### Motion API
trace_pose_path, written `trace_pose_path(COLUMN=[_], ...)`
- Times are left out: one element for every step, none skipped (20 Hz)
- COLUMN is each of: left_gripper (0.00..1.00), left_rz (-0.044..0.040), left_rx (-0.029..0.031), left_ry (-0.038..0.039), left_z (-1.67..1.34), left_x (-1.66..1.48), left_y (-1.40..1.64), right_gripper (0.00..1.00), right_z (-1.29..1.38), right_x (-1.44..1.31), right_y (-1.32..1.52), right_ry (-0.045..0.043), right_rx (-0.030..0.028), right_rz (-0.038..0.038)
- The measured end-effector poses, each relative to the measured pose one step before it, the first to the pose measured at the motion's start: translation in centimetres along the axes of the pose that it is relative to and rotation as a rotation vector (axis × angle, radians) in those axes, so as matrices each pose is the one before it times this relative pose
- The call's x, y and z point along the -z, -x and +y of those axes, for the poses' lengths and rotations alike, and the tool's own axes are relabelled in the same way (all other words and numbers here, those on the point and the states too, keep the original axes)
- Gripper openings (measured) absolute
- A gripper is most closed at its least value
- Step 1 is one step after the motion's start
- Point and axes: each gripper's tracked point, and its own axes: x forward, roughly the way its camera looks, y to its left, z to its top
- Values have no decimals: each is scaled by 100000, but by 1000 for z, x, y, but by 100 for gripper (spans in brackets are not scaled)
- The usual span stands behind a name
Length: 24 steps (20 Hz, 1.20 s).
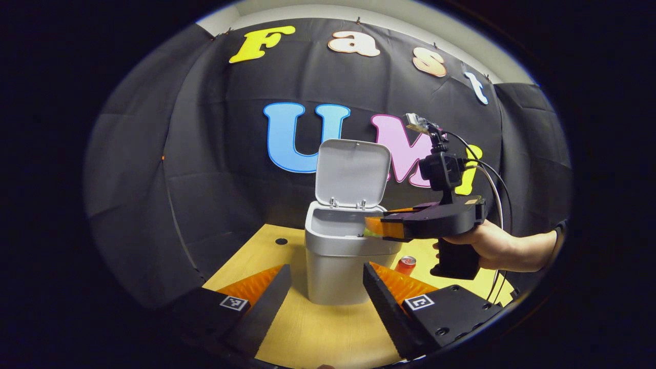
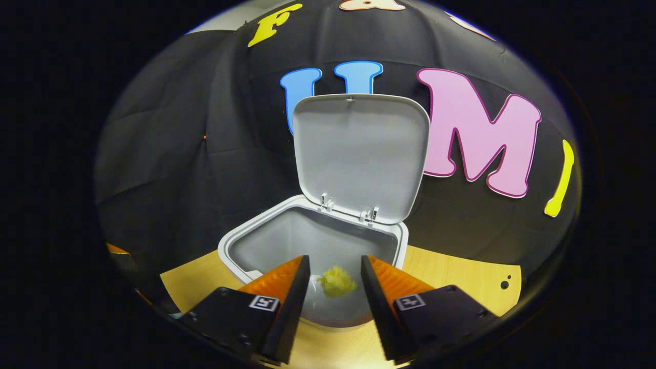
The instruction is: Press the lid of the desktop garbage bin to open it, pick up the crumpled paper on the desktop and throw it into the bin, then pick up the pop can on the desktop and drop it into the bin, and finally close the garbage bin lid.
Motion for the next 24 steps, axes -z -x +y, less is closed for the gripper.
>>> trace_pose_path(left_gripper=[95,95,95,95,95,95,95,95,95,95,95,95,95,95,95,95,95,95,95,95,95,95,95,95], left_rz=[231,207,-11,-345,-23,-8,291,27,340,976,1695,1591,1149,1287,1182,722,950,966,1042,977,919,1179,972,1105], left_rx=[352,610,1143,1235,1165,1055,1367,1484,1870,1687,889,1343,1662,1853,2186,1723,1444,1016,650,429,148,-121,87,362], left_ry=[-10,25,29,-145,-462,-737,-885,-993,-1057,-1132,-1271,-901,-353,64,327,174,-110,-338,-552,-599,-728,-560,-162,763], left_z=[-110,-338,-406,-491,-605,-574,-770,-799,-994,-1049,-990,-938,-1211,-1338,-1404,-1287,-1257,-1091,-924,-778,-728,-574,-557,-467], left_x=[177,129,157,313,327,476,497,626,624,785,860,959,655,744,670,628,580,813,625,589,579,575,423,360], left_y=[4,-109,-115,-238,-406,-511,-417,-506,-673,-864,-932,-975,-987,-1082,-1172,-1127,-1284,-1394,-1383,-1574,-1518,-1558,-1541,-1554], right_gripper=[77,100,89,97,96,97,97,97,97,97,97,97,97,97,97,97,97,97,97,97,97,97,97,97], right_z=[-553,-627,-580,-780,-1063,-1247,-1236,-1290,-1227,-1309,-1495,-1563,-1487,-1568,-1543,-1548,-1543,-1606,-1657,-1574,-1304,-1360,-1480,-1540], right_x=[-52,-369,-423,-483,-381,-392,-326,-343,-309,-342,-234,-268,-134,-145,-20,101,208,269,492,477,345,164,94,175], right_y=[1,549,507,712,773,808,818,957,906,791,765,657,556,413,442,318,243,146,60,-49,-2,-84,-49,-166], right_ry=[-133,-445,-965,-859,-535,19,-41,-654,-1026,-992,-883,-636,-337,-47,66,57,331,499,284,-731,-1277,-1207,-691,110], right_rx=[721,663,559,531,731,1416,1411,1207,1064,1234,1962,1912,2131,2010,2011,1949,2191,2226,2572,2061,1638,1679,1827,2099], right_rz=[-210,-791,-987,-1244,-1220,-903,-1193,-929,-1101,-725,-946,-1015,-788,-689,-679,-424,-498,-299,274,851,132,-266,-302,-311])
